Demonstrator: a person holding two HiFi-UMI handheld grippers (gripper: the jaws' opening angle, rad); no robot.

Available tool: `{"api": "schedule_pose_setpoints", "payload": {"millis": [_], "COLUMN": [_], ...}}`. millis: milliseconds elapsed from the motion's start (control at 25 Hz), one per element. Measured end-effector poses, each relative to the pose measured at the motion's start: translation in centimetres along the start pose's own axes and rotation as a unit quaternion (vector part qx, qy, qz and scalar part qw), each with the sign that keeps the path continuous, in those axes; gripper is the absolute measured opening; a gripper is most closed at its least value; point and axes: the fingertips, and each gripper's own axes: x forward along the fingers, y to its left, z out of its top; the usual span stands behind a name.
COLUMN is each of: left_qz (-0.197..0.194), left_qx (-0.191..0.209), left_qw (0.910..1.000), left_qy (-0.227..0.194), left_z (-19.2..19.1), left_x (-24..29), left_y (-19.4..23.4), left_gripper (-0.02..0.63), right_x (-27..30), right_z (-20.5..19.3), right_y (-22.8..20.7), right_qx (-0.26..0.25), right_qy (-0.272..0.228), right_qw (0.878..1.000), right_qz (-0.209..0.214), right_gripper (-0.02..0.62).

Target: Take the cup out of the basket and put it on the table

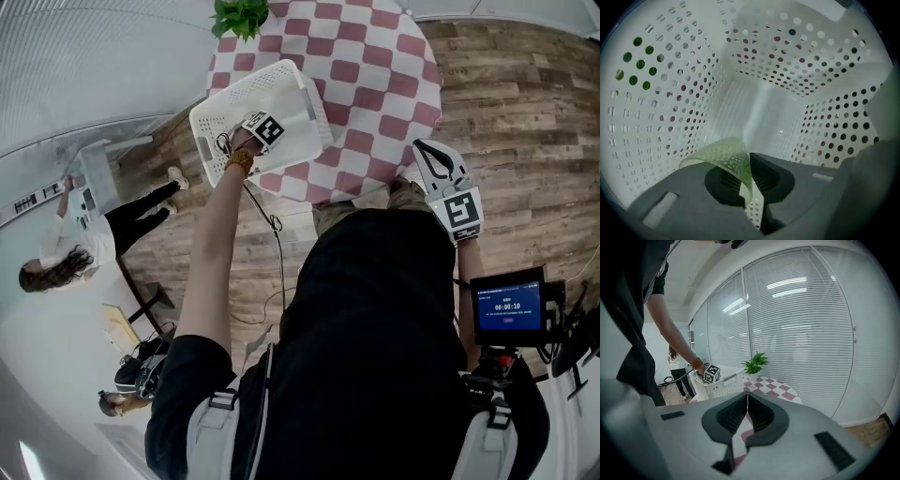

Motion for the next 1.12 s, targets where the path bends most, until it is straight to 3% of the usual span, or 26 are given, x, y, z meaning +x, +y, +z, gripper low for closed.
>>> {"api": "schedule_pose_setpoints", "payload": {"millis": [480,720,1120], "left_qz": [0.015,0.032,0.049], "left_qx": [-0.014,-0.008,-0.029], "left_qw": [0.9984,0.9957,0.989], "left_qy": [-0.052,-0.087,-0.137], "left_z": [0.6,1.3,1.6], "left_x": [-3.4,-5.1,-8.0], "left_y": [0.2,-0.6,-0.5], "left_gripper": [0.032,0.032,0.032], "right_x": [0.8,1.0,1.7], "right_z": [1.1,1.1,1.8], "right_y": [0.8,1.0,1.3], "right_qx": [-0.017,-0.024,-0.033], "right_qy": [-0.007,-0.008,-0.011], "right_qw": [1.0,0.999,0.998], "right_qz": [0.025,0.035,0.048], "right_gripper": [0.009,0.009,0.009]}}
